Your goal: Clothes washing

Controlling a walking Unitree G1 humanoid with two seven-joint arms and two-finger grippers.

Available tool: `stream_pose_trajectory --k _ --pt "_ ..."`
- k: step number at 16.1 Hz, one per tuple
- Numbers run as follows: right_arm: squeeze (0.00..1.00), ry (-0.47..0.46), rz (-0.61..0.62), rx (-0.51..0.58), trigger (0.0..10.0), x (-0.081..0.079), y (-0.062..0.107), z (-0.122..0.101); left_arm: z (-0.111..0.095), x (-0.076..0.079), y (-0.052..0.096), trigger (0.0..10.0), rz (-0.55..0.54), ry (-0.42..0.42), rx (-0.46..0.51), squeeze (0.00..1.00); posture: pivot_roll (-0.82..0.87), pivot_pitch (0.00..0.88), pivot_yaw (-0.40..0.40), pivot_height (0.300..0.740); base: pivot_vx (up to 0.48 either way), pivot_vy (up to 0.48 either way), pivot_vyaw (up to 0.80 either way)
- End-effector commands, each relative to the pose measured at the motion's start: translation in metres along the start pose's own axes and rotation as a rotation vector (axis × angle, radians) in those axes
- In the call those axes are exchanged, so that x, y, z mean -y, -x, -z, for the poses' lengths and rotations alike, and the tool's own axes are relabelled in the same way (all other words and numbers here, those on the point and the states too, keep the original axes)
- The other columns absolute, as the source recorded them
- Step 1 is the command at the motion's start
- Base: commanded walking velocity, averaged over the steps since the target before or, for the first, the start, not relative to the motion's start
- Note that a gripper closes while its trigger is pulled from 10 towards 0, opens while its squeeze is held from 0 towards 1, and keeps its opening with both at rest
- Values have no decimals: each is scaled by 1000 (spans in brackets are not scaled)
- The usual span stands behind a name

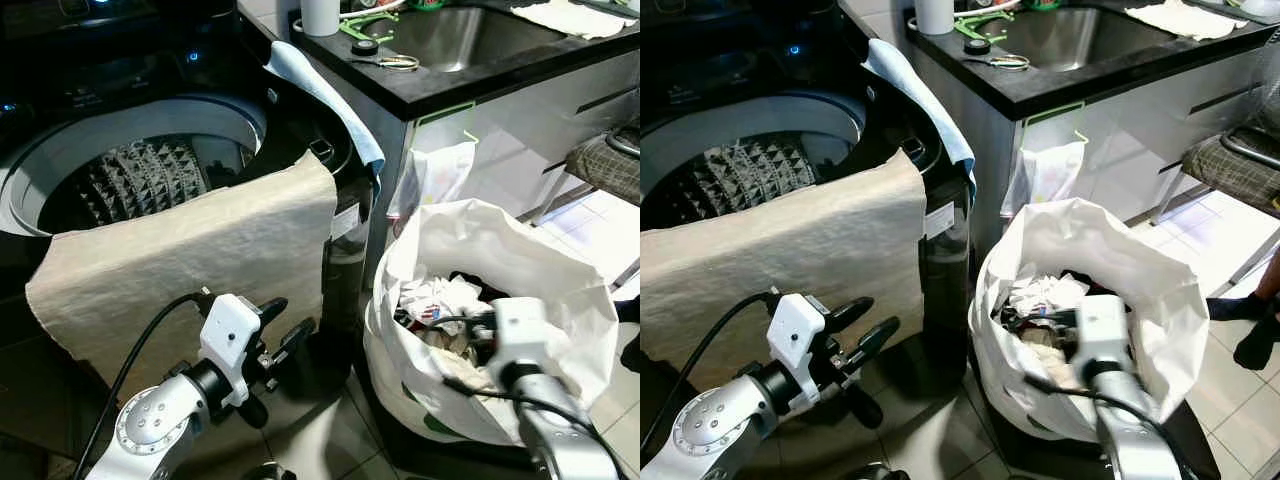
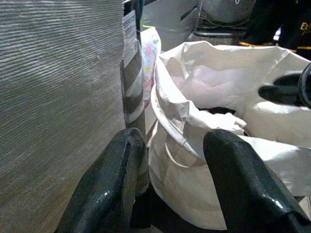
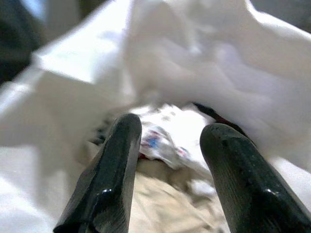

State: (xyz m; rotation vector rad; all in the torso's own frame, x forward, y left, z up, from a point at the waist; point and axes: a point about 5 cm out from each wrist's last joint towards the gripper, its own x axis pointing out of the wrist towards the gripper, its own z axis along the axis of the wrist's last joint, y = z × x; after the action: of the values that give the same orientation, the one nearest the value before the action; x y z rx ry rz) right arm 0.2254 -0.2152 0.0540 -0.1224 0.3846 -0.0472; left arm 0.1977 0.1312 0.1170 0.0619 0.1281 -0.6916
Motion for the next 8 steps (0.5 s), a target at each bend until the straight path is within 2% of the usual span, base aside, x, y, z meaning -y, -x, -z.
stream_pose_trajectory --k 1,2,4,5,7,8 --pt "0 13 21 -35 10000 2 -2 5 -2 -1 -2 10000 -3 -4 2 0 -16 74 55 740 0 0 0" --pt "0 5 87 -81 10000 11 -8 14 -4 1 -4 10000 2 1 8 0 -16 74 56 740 0 0 0" --pt "0 -26 149 -107 10000 22 -14 19 -5 1 -4 10000 4 0 14 0 -14 74 56 740 0 0 0" --pt "0 -57 154 -104 10000 26 -18 18 -5 0 -2 10000 5 2 12 0 -7 75 55 740 0 0 0" --pt "0 -33 36 -153 10000 19 -26 23 -2 0 3 10000 16 1 -5 0 -1 85 60 740 0 0 0" --pt "0 -21 62 -172 10000 21 -32 27 -4 1 3 10000 22 4 -3 0 5 90 66 740 0 0 0"
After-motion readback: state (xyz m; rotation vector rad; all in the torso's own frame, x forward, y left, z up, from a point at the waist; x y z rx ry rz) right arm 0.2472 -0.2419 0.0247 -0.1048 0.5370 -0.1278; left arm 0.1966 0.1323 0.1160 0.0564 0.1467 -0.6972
